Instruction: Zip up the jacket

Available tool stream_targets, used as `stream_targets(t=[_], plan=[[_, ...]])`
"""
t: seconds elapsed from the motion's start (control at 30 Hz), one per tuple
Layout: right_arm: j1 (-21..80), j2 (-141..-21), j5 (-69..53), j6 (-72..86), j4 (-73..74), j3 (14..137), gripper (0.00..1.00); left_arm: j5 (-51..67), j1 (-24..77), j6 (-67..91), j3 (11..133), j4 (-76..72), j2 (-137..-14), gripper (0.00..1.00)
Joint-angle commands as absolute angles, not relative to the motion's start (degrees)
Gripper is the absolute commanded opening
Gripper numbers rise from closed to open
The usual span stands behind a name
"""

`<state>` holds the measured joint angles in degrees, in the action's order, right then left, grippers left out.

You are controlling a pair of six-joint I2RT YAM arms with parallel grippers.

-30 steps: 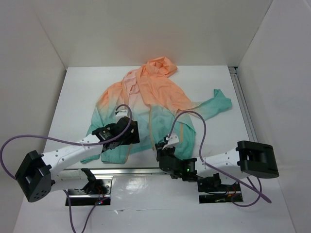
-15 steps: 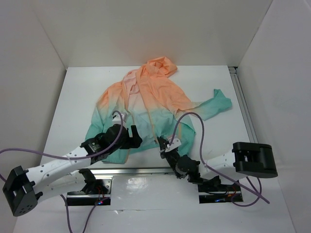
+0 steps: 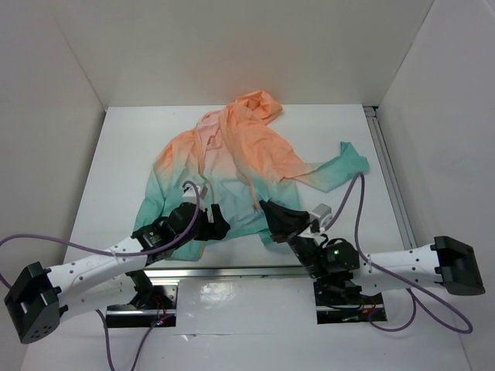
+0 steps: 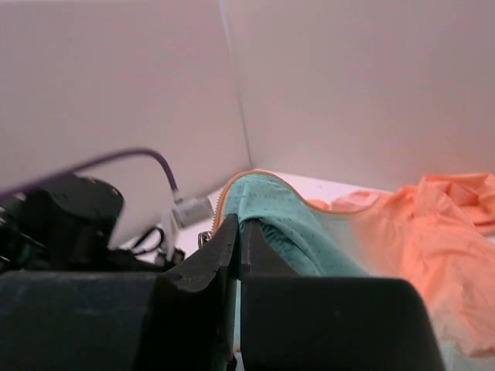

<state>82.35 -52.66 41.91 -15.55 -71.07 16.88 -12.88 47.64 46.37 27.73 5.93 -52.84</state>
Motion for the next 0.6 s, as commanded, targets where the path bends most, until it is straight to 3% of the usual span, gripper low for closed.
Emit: stream_targets(t=[0.0,0.27,0.57], plan=[[82.18,-47.74,37.35,-16.79,-70.32,17.23,0.00,-15.02,48.52,44.56,29.44,4.64,-55.10,0.88],[82.18,-44.48,37.35,-17.40,-69.79,16.00,0.00,-22.93,50.36,46.14,32.52,11.68,-57.83,0.87],[82.18,-42.81,37.88,-17.40,-68.38,16.00,0.00,-30.41,50.36,57.48,47.44,37.94,-67.58,0.84]])
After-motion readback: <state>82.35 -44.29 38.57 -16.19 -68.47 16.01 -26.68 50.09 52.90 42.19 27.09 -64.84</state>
